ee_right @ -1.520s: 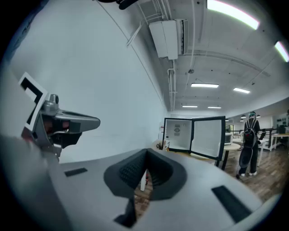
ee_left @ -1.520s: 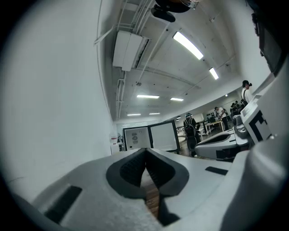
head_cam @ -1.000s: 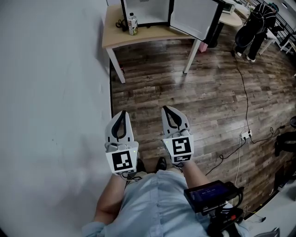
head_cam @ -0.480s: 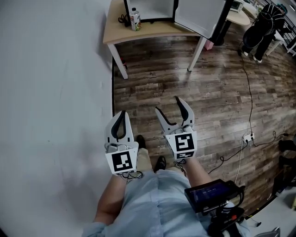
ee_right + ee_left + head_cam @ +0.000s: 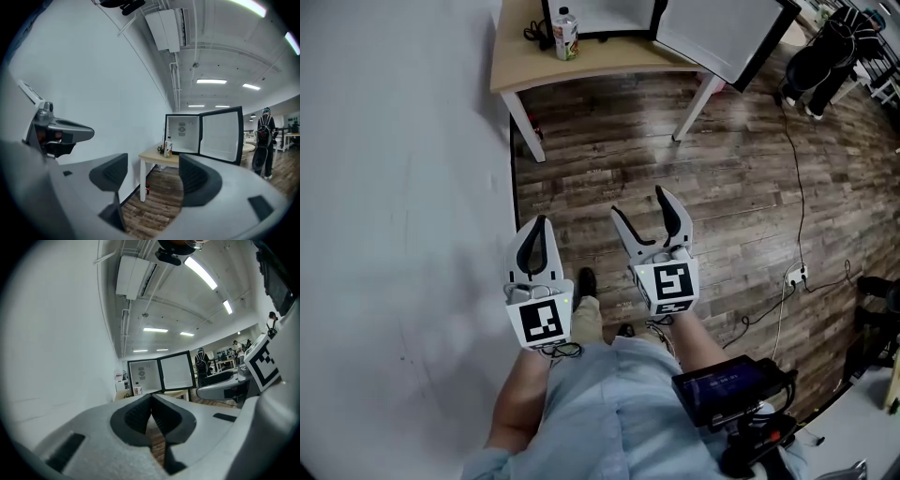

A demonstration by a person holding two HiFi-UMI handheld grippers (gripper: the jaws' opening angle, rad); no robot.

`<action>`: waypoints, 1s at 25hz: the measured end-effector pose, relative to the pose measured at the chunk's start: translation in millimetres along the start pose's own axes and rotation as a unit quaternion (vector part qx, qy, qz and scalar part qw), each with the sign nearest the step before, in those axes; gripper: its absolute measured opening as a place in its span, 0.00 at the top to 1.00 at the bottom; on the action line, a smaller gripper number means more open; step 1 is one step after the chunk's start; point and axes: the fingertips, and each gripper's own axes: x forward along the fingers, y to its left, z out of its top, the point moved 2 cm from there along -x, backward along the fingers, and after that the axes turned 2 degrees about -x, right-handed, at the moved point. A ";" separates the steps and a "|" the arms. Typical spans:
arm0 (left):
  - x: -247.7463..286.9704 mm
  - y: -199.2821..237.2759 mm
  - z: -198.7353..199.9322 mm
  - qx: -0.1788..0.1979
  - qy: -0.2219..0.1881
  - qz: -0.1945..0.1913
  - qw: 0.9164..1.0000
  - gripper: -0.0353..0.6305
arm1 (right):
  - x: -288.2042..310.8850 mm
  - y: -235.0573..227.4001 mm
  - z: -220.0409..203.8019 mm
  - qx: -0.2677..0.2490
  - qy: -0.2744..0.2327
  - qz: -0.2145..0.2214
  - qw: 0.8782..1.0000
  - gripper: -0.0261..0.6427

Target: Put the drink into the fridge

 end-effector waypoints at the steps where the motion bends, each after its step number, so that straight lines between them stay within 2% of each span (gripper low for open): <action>1: 12.5 7.7 -0.5 0.002 -0.003 -0.002 1.000 0.93 | 12.9 -1.6 0.7 -0.001 0.001 -0.002 1.000 0.45; 6: 63.5 43.4 12.1 -0.010 -0.008 -0.005 1.000 0.93 | 67.0 -11.0 16.4 0.001 -0.003 -0.011 1.000 0.45; 10: 98.8 67.4 23.0 0.002 -0.031 -0.011 0.999 0.93 | 102.2 -18.5 29.9 -0.003 -0.009 -0.020 1.000 0.47; 14: 126.0 86.3 29.9 0.001 -0.035 -0.015 0.999 0.93 | 129.7 -24.0 46.7 -0.010 -0.020 -0.028 0.999 0.48; 17: 142.7 93.7 27.5 0.005 -0.037 -0.018 0.999 0.94 | 144.8 -29.7 51.0 -0.013 -0.020 -0.031 0.999 0.48; 20: 158.1 93.8 20.6 -0.006 -0.021 -0.020 1.000 0.94 | 158.5 -36.2 48.5 -0.015 -0.016 -0.031 0.999 0.48; 25: 189.6 95.1 9.3 0.010 -0.019 -0.029 0.999 0.93 | 188.0 -52.5 40.3 -0.011 -0.009 -0.031 0.999 0.48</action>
